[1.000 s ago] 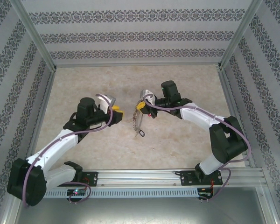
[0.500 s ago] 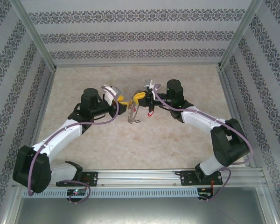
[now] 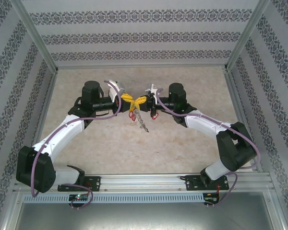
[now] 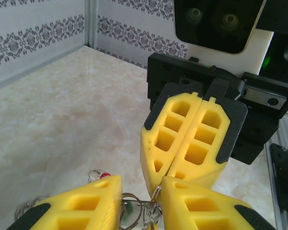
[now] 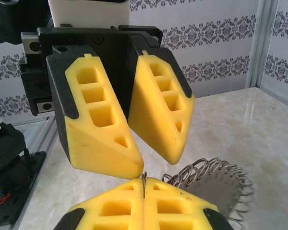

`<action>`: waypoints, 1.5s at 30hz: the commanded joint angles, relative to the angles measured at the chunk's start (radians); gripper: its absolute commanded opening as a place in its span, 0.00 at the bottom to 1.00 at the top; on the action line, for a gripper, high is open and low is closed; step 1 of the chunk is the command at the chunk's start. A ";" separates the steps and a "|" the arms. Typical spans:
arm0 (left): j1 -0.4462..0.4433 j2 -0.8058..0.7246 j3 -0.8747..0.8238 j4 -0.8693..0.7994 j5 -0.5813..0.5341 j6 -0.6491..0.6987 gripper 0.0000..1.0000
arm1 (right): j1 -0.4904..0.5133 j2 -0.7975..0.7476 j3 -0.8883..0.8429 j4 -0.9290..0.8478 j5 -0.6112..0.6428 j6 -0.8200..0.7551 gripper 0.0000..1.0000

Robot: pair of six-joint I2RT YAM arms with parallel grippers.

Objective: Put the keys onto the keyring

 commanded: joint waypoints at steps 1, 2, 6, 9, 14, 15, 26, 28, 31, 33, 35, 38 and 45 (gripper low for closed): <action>0.007 -0.012 0.023 -0.095 0.056 0.062 0.29 | 0.013 -0.028 0.033 0.107 0.016 0.017 0.00; 0.006 -0.014 0.024 -0.106 0.058 0.070 0.28 | 0.016 -0.027 0.037 0.114 0.021 0.023 0.00; 0.006 -0.017 0.028 -0.133 0.062 0.095 0.17 | 0.024 -0.020 0.051 0.143 0.027 0.048 0.00; 0.006 -0.025 0.023 -0.155 0.062 0.125 0.17 | 0.026 -0.015 0.061 0.163 0.033 0.074 0.00; 0.006 -0.035 0.019 -0.206 0.041 0.204 0.03 | 0.036 -0.016 0.076 0.169 0.037 0.098 0.00; 0.006 -0.040 0.019 -0.220 0.042 0.227 0.00 | 0.039 -0.017 0.080 0.170 0.037 0.100 0.00; 0.005 -0.132 -0.064 -0.112 0.055 0.179 0.26 | 0.093 0.003 0.076 0.271 0.125 0.158 0.00; 0.006 -0.158 -0.086 -0.073 0.018 0.147 0.36 | 0.094 0.005 0.075 0.277 0.125 0.160 0.00; 0.013 -0.190 -0.102 -0.074 0.007 0.159 0.38 | 0.093 0.005 0.070 0.271 0.119 0.146 0.00; 0.024 -0.193 -0.099 -0.083 0.025 0.151 0.35 | 0.095 0.004 0.067 0.258 0.102 0.130 0.00; 0.028 -0.189 -0.095 -0.088 0.039 0.145 0.34 | 0.097 0.003 0.069 0.246 0.077 0.112 0.00; 0.032 -0.190 -0.091 -0.088 0.040 0.137 0.33 | 0.100 0.000 0.061 0.234 0.062 0.089 0.00; 0.076 -0.221 -0.058 -0.176 0.078 0.177 0.36 | 0.098 0.001 0.042 0.222 0.045 0.068 0.00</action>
